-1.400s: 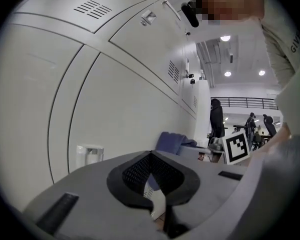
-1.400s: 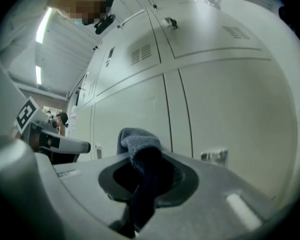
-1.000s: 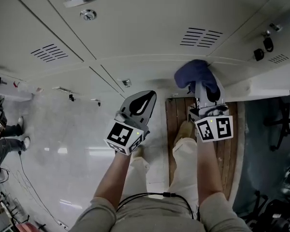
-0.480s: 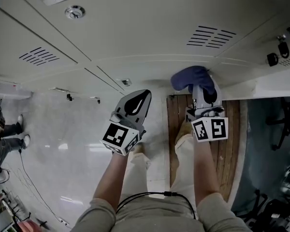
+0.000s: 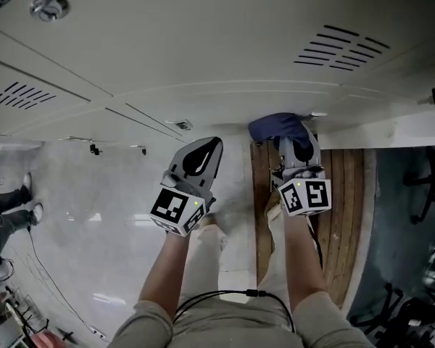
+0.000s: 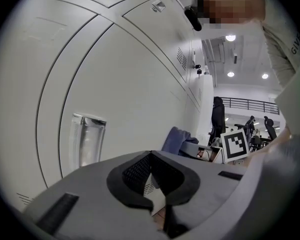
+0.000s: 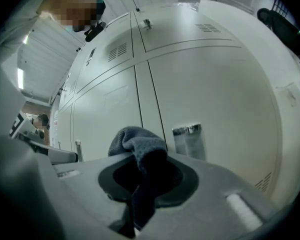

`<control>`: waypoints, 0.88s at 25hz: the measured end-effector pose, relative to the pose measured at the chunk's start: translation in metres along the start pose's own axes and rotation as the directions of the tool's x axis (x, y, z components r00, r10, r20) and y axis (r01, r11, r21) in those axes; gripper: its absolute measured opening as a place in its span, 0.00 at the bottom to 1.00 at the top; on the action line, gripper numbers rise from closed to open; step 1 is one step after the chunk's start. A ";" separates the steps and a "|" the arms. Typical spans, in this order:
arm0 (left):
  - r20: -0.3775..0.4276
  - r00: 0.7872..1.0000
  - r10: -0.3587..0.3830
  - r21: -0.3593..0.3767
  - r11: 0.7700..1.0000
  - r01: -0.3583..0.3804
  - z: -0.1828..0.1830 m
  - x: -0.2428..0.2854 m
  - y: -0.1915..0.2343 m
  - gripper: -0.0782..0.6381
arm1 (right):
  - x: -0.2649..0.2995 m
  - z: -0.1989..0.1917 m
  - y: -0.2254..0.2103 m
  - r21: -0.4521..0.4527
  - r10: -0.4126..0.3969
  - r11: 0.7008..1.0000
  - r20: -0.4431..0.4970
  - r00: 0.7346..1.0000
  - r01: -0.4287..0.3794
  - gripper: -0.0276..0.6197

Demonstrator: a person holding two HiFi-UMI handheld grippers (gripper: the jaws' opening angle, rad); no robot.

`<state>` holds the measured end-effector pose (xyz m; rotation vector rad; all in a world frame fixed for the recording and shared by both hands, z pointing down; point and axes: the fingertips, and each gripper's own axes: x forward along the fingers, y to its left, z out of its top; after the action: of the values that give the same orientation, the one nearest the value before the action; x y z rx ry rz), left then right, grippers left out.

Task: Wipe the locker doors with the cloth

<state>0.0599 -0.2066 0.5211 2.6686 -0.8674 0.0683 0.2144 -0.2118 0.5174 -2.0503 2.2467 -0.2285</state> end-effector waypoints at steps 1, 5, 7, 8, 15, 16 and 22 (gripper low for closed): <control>-0.001 1.000 -0.001 0.000 1.000 0.001 -0.004 0.001 0.002 0.11 | 0.000 -0.009 -0.002 0.004 -0.002 1.000 -0.007 1.000 0.002 0.12; -0.001 1.000 0.007 0.001 1.000 -0.007 -0.019 0.004 0.011 0.11 | 0.003 -0.045 -0.008 0.027 -0.014 1.000 -0.034 0.999 0.015 0.12; -0.004 1.000 0.011 -0.001 1.000 -0.011 -0.028 0.004 0.016 0.11 | 0.004 -0.065 -0.012 0.038 -0.023 0.999 -0.054 0.998 0.025 0.12; -0.007 1.000 0.012 -0.002 1.000 -0.012 -0.032 0.004 0.018 0.11 | 0.004 -0.074 -0.014 0.044 -0.028 0.999 -0.065 0.997 0.031 0.12; -0.023 0.999 0.037 -0.010 0.999 -0.038 -0.056 0.001 0.031 0.11 | 0.008 -0.134 -0.024 0.058 -0.045 0.997 -0.133 0.990 0.053 0.12; -0.024 0.999 0.043 -0.014 0.999 -0.043 -0.059 0.001 0.033 0.11 | 0.008 -0.142 -0.025 0.057 -0.047 0.997 -0.143 0.989 0.056 0.12; -0.026 0.998 0.050 -0.010 0.999 -0.051 -0.079 -0.005 0.041 0.11 | 0.010 -0.176 -0.030 0.064 -0.059 0.995 -0.175 0.983 0.071 0.12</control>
<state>0.0364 -0.2086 0.6073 2.6301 -0.9247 0.1090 0.2133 -0.2156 0.6965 -2.1453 2.2314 -0.5022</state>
